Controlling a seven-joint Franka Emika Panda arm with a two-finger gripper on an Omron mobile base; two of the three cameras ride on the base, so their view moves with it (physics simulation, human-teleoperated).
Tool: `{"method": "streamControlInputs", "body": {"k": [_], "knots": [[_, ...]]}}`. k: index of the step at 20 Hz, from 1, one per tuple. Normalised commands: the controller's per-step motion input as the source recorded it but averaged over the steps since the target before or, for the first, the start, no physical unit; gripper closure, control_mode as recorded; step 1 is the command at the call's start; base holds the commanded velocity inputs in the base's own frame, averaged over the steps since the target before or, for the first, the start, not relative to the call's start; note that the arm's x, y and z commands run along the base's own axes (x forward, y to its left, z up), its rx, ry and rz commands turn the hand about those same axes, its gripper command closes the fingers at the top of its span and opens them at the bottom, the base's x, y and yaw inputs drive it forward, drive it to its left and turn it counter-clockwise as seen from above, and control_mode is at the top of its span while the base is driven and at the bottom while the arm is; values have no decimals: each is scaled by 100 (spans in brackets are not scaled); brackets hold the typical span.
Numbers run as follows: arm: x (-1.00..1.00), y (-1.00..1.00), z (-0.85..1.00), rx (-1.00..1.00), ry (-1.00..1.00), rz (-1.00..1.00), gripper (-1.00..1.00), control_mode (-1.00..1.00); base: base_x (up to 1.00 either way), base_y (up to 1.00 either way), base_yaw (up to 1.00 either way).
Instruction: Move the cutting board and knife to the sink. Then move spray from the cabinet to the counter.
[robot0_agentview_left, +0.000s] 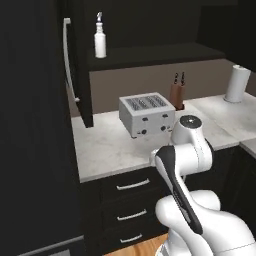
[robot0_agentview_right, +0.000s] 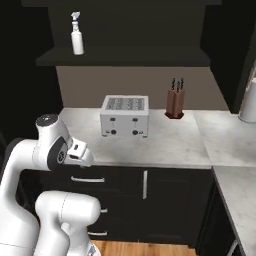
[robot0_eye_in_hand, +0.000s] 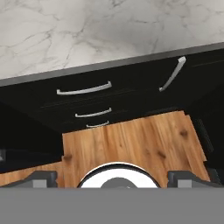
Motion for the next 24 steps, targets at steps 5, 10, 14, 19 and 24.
{"method": "streamControlInputs", "body": {"k": [5,10,14,19,24], "knots": [[0,0,0,0,0,0,-100,100,26,50,-2],[0,0,0,0,0,0,-100,100,55,11,0],[0,0,0,0,0,0,-100,100,44,15,2],[0,0,0,0,0,0,-100,100,53,7,15],[0,0,0,0,0,0,-100,100,48,1,22]]}}
